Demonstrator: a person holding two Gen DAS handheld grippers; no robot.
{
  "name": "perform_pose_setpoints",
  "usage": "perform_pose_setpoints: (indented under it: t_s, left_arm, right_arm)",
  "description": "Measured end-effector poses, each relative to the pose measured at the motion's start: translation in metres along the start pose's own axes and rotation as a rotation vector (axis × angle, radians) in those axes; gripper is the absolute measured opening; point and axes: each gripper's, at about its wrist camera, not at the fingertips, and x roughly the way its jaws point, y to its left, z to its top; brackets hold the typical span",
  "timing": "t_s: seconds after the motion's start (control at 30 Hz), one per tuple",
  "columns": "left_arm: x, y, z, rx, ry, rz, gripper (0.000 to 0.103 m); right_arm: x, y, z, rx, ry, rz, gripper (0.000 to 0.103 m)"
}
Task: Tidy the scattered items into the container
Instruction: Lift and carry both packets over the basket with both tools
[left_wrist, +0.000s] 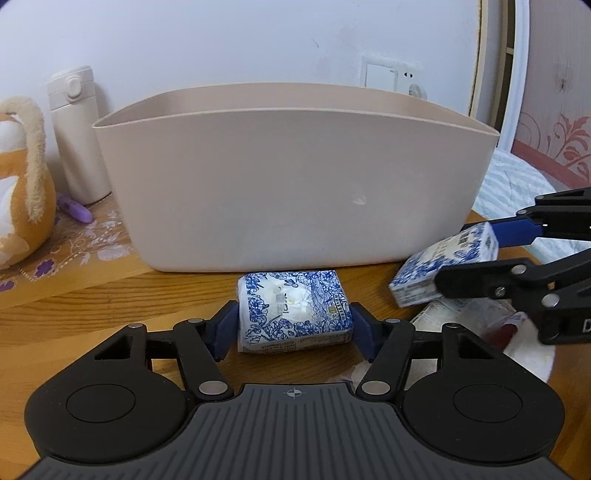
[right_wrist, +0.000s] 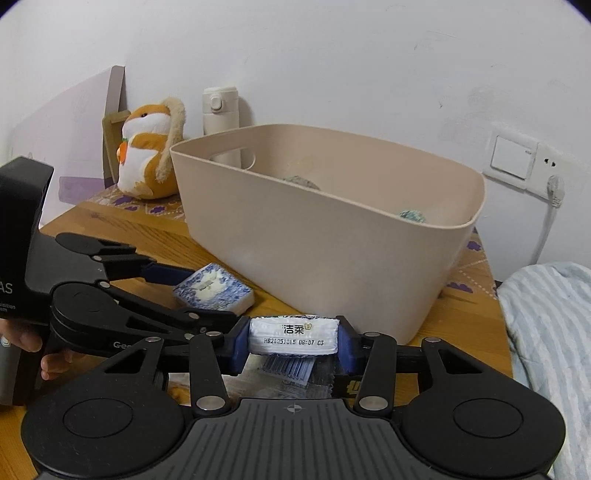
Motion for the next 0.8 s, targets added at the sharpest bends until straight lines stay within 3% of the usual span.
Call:
perform_pose_setpoints:
  t_s: [0.8]
  left_arm:
    - [-0.081,0.014,0.045,0.000,-0.174,0.049,0.064]
  right_arm:
    - [-0.067,0.017,0.030,-0.051,-0.169,-0.059,0.043]
